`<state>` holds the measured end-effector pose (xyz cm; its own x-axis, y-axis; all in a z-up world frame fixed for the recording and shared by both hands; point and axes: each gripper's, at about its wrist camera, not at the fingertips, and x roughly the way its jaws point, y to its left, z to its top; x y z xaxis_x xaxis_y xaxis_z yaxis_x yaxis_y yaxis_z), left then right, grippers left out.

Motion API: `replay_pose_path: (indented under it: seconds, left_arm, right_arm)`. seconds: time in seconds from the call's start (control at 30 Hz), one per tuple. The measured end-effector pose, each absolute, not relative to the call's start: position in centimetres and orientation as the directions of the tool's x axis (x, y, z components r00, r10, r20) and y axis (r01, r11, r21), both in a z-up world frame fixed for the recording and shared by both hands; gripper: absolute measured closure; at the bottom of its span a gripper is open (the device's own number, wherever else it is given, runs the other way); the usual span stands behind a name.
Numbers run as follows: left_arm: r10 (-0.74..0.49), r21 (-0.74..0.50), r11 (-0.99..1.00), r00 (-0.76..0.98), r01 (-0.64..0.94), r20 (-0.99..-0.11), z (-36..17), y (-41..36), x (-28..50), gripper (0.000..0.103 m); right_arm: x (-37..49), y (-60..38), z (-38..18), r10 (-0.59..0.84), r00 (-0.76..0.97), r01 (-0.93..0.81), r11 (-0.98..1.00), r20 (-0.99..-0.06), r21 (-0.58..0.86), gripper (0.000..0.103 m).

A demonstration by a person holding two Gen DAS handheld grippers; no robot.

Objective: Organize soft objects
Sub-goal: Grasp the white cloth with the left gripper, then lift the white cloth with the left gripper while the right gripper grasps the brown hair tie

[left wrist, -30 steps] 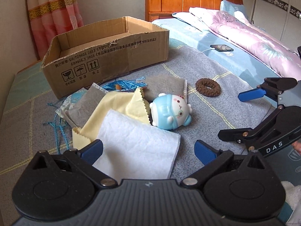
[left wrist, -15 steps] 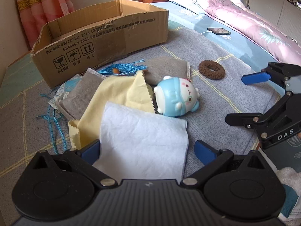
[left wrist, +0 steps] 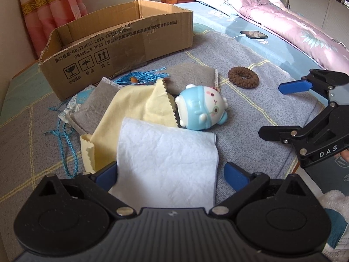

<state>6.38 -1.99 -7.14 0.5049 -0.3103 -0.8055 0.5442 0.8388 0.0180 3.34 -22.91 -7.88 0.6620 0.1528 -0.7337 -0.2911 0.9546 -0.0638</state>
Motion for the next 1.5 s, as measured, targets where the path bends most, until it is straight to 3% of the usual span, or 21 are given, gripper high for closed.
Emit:
replay_pose_path:
  seconds: [0.3,0.4,0.7,0.93,1.07,1.17,1.3,1.5]
  left_arm:
    - [-0.277,0.055,0.862,0.560,0.503,-0.781,-6.3,-1.6,5.6,0.041]
    - [-0.262,0.082,0.862,0.578,0.501,-0.773,-6.3,-1.8,5.0,0.046]
    - [-0.263,0.063,0.879,0.591,0.472,-0.762,-6.3,-1.6,4.8,0.046]
    - [-0.261,0.050,0.889,0.594,0.455,-0.761,-6.3,-1.5,4.9,0.046]
    - [-0.267,0.045,0.890,0.599,0.454,-0.755,-6.1,-1.3,4.7,0.049]
    - [-0.273,0.040,0.890,0.601,0.454,-0.751,-5.8,-1.1,4.7,0.058]
    - [-0.270,0.043,0.893,0.610,0.448,-0.745,-5.2,-0.9,4.5,0.060]
    - [-0.282,0.042,0.889,0.619,0.455,-0.733,-3.1,-0.5,4.2,0.061]
  right_arm:
    - [3.1,-22.8,-7.9,0.138,0.673,-0.269,0.961,-0.727,-0.066,0.000]
    - [3.2,-22.7,-7.7,0.128,0.661,-0.262,0.963,-0.739,-0.068,0.000]
    - [4.6,-23.5,-6.8,0.097,0.698,-0.238,0.966,-0.709,-0.102,0.001]
    - [7.4,-23.3,-6.9,0.100,0.711,-0.252,0.960,-0.696,-0.120,0.022]
    - [8.3,-22.8,-7.3,0.115,0.702,-0.269,0.957,-0.702,-0.112,0.041]
    - [8.3,-22.5,-7.1,0.112,0.700,-0.275,0.954,-0.706,-0.121,0.057]
    - [8.0,-22.4,-6.9,0.097,0.696,-0.268,0.954,-0.712,-0.131,0.066]
    - [7.0,-22.6,-5.6,0.081,0.706,-0.260,0.954,-0.703,-0.152,0.066]
